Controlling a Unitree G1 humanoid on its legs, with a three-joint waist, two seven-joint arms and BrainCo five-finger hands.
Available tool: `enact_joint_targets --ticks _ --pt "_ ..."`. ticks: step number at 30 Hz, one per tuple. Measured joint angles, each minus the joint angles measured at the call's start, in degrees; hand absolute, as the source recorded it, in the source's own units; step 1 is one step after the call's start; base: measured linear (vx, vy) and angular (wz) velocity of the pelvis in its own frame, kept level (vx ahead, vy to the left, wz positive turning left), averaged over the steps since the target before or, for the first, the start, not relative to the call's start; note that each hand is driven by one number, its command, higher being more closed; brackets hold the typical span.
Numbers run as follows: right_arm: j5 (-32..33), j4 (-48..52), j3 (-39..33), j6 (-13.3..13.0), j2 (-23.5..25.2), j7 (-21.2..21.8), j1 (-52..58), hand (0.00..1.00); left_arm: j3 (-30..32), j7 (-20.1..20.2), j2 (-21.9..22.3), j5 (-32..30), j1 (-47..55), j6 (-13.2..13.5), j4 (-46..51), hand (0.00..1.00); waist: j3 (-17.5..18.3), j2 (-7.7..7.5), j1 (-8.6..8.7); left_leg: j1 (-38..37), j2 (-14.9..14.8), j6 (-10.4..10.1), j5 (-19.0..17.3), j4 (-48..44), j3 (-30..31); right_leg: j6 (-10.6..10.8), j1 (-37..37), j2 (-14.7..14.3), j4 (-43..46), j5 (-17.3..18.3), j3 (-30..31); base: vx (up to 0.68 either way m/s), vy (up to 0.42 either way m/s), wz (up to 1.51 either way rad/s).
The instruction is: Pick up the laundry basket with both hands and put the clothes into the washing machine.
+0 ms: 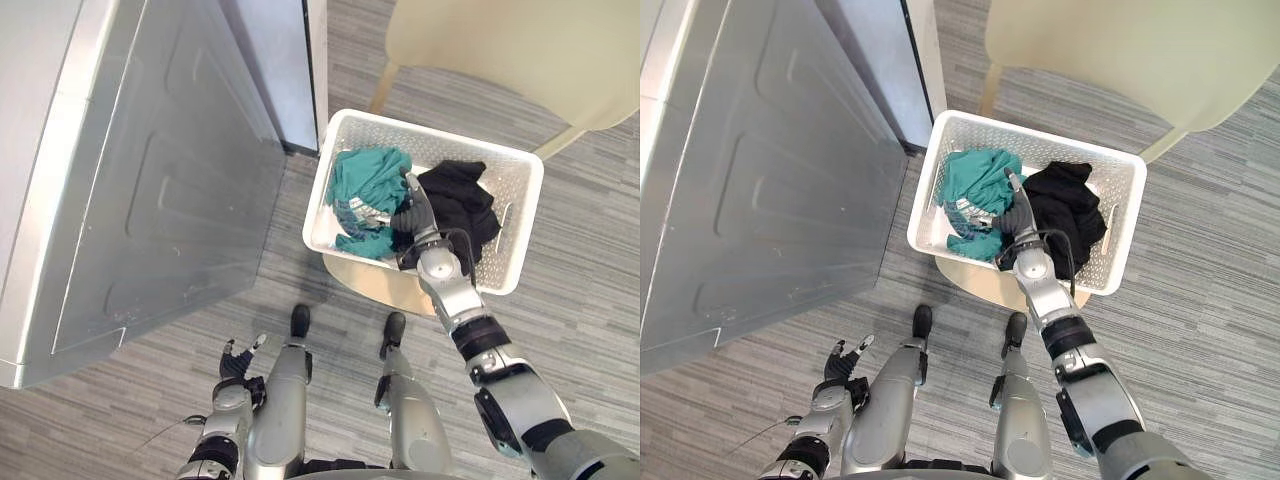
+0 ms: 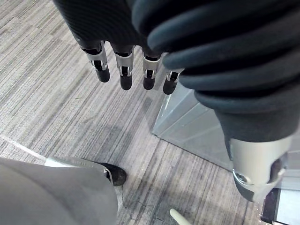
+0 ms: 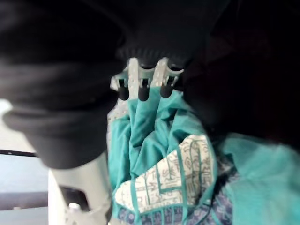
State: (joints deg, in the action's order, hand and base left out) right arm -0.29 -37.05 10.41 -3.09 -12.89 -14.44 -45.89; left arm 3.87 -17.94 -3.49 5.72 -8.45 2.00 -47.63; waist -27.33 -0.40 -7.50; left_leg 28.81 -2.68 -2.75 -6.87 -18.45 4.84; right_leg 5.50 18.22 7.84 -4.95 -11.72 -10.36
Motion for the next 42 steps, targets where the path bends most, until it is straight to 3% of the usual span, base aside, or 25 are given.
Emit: enact_joint_targets --ticks 11,12,20,21,24,32,36,42 --pt "-0.8 -7.8 -1.7 0.8 -2.7 -3.3 -9.7 0.00 -2.3 -1.3 0.3 0.9 -2.3 1.1 2.7 0.00 -1.7 0.05 -2.05 6.8 0.8 1.1 0.9 -0.5 2.3 0.0 5.1 0.5 -0.7 -3.3 -2.5 -0.01 0.033 0.08" --pt "-2.2 -9.4 -1.7 0.4 -3.6 -3.9 -10.4 0.00 -2.5 -1.8 0.6 0.9 -3.1 1.1 2.8 0.00 -1.7 0.06 -2.89 7.9 0.8 1.1 1.0 -0.6 2.7 0.2 6.0 0.4 -0.7 -3.6 -3.0 0.00 0.034 0.09" --pt "-10.1 -6.6 -2.6 -2.1 -6.8 -5.0 -10.8 0.00 -2.9 -3.4 2.5 0.9 -4.0 1.7 6.7 0.00 -1.7 0.04 -4.19 13.7 0.9 0.7 2.1 -0.6 4.5 0.4 10.3 0.2 -0.7 -3.8 -5.8 -0.01 0.039 0.11" --pt "-11.7 -6.2 -2.6 -2.6 -7.0 -5.5 -10.8 1.00 -2.9 -3.4 2.8 0.9 -4.0 1.7 7.4 0.00 -1.7 0.04 -4.21 14.5 0.8 0.6 2.2 -0.8 4.5 0.4 11.0 0.1 -0.7 -3.8 -6.0 -0.04 0.027 0.02" --pt "-15.6 -5.3 -2.1 -3.1 -7.8 -5.7 -11.1 1.00 -2.2 -3.5 3.6 0.9 -4.1 2.4 9.4 0.00 -1.7 0.02 -4.39 16.8 0.2 0.5 2.2 -1.9 4.7 0.4 12.4 -0.5 -0.7 -3.8 -7.1 -0.04 0.030 -0.02" --pt "-18.2 -5.2 -1.1 -3.1 -8.1 -5.6 -11.2 1.00 -1.4 -3.7 5.2 1.5 -4.1 2.4 12.3 0.00 -1.1 -1.06 -4.72 18.6 -1.0 -0.3 2.5 -2.6 4.7 0.4 13.3 -1.3 -0.7 -1.7 -8.5 -0.03 0.027 0.01" --pt "-13.0 -3.8 -1.9 -2.0 -5.6 -4.7 -9.2 1.00 -0.7 -4.7 5.4 2.3 -4.1 2.5 13.0 0.00 -0.2 -2.62 -4.56 18.7 -2.2 -1.0 2.5 -3.4 4.0 0.4 13.7 -2.2 -0.7 -1.7 -8.1 -0.02 0.018 -0.12" --pt "-4.5 0.7 -7.6 -0.2 -3.0 -4.1 -4.0 1.00 1.4 -4.8 5.6 4.2 -4.1 2.8 12.3 0.00 0.1 -3.12 -4.33 18.1 -3.2 -1.2 2.2 -4.8 1.9 0.0 13.4 -2.7 -0.7 -2.1 -5.3 -0.03 0.036 -0.14"
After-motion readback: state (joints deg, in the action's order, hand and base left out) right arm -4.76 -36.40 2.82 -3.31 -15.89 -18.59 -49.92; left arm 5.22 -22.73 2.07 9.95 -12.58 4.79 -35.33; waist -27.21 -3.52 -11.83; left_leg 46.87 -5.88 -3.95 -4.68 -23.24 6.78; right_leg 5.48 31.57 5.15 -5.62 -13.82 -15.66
